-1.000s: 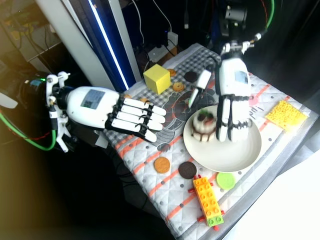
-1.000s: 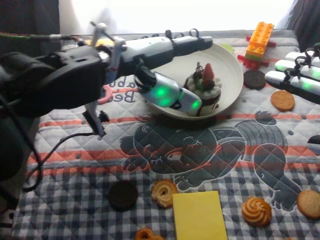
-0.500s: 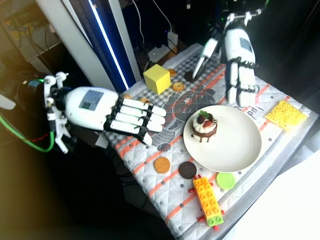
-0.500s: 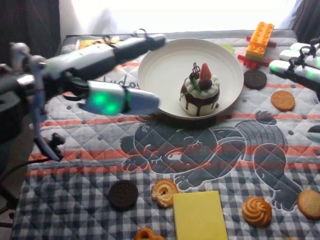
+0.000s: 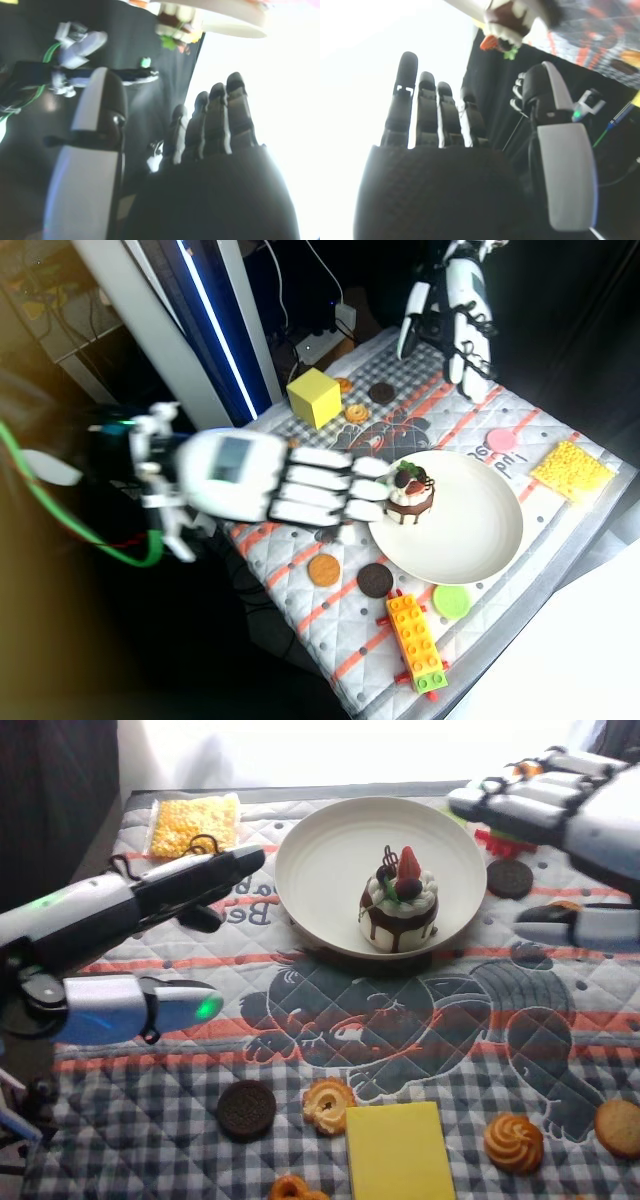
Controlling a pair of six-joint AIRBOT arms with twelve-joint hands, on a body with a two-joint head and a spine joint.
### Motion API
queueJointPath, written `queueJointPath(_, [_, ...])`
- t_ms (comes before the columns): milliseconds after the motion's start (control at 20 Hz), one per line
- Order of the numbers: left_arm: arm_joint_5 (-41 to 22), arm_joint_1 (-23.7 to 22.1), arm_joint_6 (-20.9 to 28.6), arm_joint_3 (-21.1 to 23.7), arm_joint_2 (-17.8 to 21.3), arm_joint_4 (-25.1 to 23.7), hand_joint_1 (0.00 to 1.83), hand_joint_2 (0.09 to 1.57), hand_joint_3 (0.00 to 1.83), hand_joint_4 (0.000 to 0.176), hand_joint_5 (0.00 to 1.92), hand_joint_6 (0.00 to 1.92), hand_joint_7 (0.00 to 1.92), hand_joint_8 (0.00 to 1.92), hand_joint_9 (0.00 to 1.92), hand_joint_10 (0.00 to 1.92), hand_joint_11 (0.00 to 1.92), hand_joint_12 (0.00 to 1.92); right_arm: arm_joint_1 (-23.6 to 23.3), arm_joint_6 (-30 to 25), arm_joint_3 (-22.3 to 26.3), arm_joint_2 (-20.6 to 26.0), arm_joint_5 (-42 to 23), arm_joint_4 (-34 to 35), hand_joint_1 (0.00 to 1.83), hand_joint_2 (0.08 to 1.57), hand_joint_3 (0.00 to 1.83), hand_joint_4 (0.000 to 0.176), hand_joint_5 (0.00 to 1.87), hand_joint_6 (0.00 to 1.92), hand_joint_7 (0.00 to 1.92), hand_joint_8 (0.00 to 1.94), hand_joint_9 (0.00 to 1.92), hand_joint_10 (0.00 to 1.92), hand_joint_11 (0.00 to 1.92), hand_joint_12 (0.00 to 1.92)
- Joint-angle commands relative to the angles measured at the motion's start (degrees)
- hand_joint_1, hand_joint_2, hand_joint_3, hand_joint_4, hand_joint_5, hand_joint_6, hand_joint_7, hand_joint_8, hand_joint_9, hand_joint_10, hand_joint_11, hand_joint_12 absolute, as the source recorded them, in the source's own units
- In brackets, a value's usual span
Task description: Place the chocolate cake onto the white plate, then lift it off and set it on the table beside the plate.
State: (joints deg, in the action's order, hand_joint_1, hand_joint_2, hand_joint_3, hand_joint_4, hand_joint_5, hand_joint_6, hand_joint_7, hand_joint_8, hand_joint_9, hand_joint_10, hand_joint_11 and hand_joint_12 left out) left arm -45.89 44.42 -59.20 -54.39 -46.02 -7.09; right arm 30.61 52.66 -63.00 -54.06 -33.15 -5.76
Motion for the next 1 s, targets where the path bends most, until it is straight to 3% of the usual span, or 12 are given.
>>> queueJointPath(0, [-8.18, 0.33, 0.55, 0.56, 0.71, 0.70, 0.92, 1.27, 0.01, 0.070, 0.06, 0.01, 0.07, 0.02, 0.05, 0.02, 0.00, 0.55, -2.00, -0.12, -0.88, -0.87, -2.93, -0.28, 0.76, 1.19, 0.00, 0.000, 0.04, 0.00, 0.07, 0.00, 0.20, 0.18, 0.00, 1.48])
queueJointPath(50, [-8.30, 1.15, 0.56, 1.12, 1.26, 0.09, 0.93, 1.26, 0.00, 0.079, 0.09, 0.02, 0.13, 0.03, 0.13, 0.04, 0.00, 0.76, -3.44, -0.12, -2.26, -2.68, -1.05, -0.70, 0.85, 1.19, 0.00, 0.000, 0.04, 0.01, 0.07, 0.01, 0.11, 0.17, 0.00, 1.33])
queueJointPath(100, [-8.30, 1.33, 0.56, 1.34, 1.53, -0.17, 0.93, 1.26, 0.00, 0.079, 0.09, 0.02, 0.13, 0.03, 0.13, 0.04, 0.00, 0.76, -3.99, -0.12, -3.11, -3.77, -0.11, -0.81, 0.85, 1.19, 0.00, 0.000, 0.04, 0.01, 0.07, 0.01, 0.11, 0.17, 0.00, 1.33])
queueJointPath(150, [-8.13, 1.44, 0.56, 1.47, 1.83, -0.43, 0.93, 1.26, 0.00, 0.075, 0.10, 0.01, 0.14, 0.02, 0.15, 0.04, 0.00, 0.85, -4.77, -0.12, -4.24, -5.42, 1.42, -0.94, 0.88, 1.19, 0.00, 0.000, 0.05, 0.01, 0.05, 0.00, 0.10, 0.18, 0.00, 1.36])
queueJointPath(250, [-8.15, 1.64, 0.56, 1.37, 1.98, -0.13, 0.87, 1.27, 0.00, 0.052, 0.13, 0.01, 0.17, 0.01, 0.20, 0.04, 0.00, 1.10, -5.81, -0.11, -6.04, -7.85, 3.32, -1.10, 0.89, 1.21, 0.00, 0.000, 0.05, 0.00, 0.08, 0.00, 0.04, 0.45, 0.00, 1.48])
queueJointPath(350, [-8.39, 1.62, 0.56, 1.29, 1.98, 0.00, 0.85, 1.26, 0.00, 0.045, 0.10, 0.00, 0.14, 0.00, 0.16, 0.01, 0.00, 0.97, -6.68, -0.09, -7.61, -10.09, 5.21, -1.39, 0.91, 1.20, 0.00, 0.000, 0.04, 0.00, 0.03, 0.00, 0.00, 0.29, 0.00, 1.34])
queueJointPath(450, [-8.47, 1.56, 0.56, 1.23, 1.97, -0.03, 0.81, 1.26, 0.00, 0.038, 0.10, 0.01, 0.13, 0.00, 0.14, 0.01, 0.00, 0.96, -6.87, -0.09, -8.94, -11.71, 6.57, -1.39, 0.99, 1.19, 0.00, 0.000, 0.03, 0.00, 0.01, 0.00, 0.06, 0.24, 0.00, 1.40])
queueJointPath(550, [-8.65, 1.56, 0.57, 1.20, 1.96, 0.04, 0.81, 1.28, 0.00, 0.037, 0.10, 0.00, 0.11, 0.00, 0.14, 0.00, 0.00, 0.96, -7.07, -0.09, -9.86, -13.00, 7.18, -1.33, 0.92, 1.18, 0.00, 0.000, 0.05, 0.00, 0.05, 0.00, 0.10, 0.07, 0.00, 1.00])
queueJointPath(700, [-8.63, 1.55, 0.57, 1.20, 1.94, 0.04, 0.83, 1.28, 0.00, 0.038, 0.11, 0.00, 0.13, 0.00, 0.16, 0.01, 0.00, 1.06, -7.76, -0.09, -10.70, -14.03, 7.73, -1.25, 0.91, 1.19, 0.00, 0.000, 0.06, 0.00, 0.04, 0.00, 0.12, 0.04, 0.00, 1.01])
queueJointPath(800, [-8.57, 1.50, 0.57, 1.08, 1.76, 0.04, 0.83, 1.28, 0.00, 0.034, 0.12, 0.00, 0.14, 0.00, 0.16, 0.01, 0.00, 1.00, -8.34, -0.09, -11.48, -14.97, 8.12, -1.25, 0.92, 1.19, 0.00, 0.000, 0.07, 0.00, 0.05, 0.00, 0.14, 0.03, 0.00, 1.10])
queueJointPath(850, [-8.53, 1.49, 0.57, 1.04, 1.74, 0.04, 0.86, 1.27, 0.00, 0.024, 0.12, 0.00, 0.15, 0.00, 0.18, 0.01, 0.00, 1.10, -8.61, -0.09, -12.00, -15.55, 8.45, -1.25, 0.99, 1.22, 0.00, 0.000, 0.22, 0.03, 0.26, 0.03, 0.37, 0.11, 0.00, 1.49])
queueJointPath(950, [-8.53, 1.49, 0.59, 1.04, 1.74, 0.04, 0.86, 1.27, 0.00, 0.029, 0.12, 0.00, 0.15, 0.00, 0.18, 0.01, 0.00, 1.11, -8.73, -0.09, -12.28, -15.85, 8.66, -1.24, 1.02, 1.22, 0.00, 0.000, 0.30, 0.03, 0.39, 0.04, 0.46, 0.15, 0.03, 1.53])
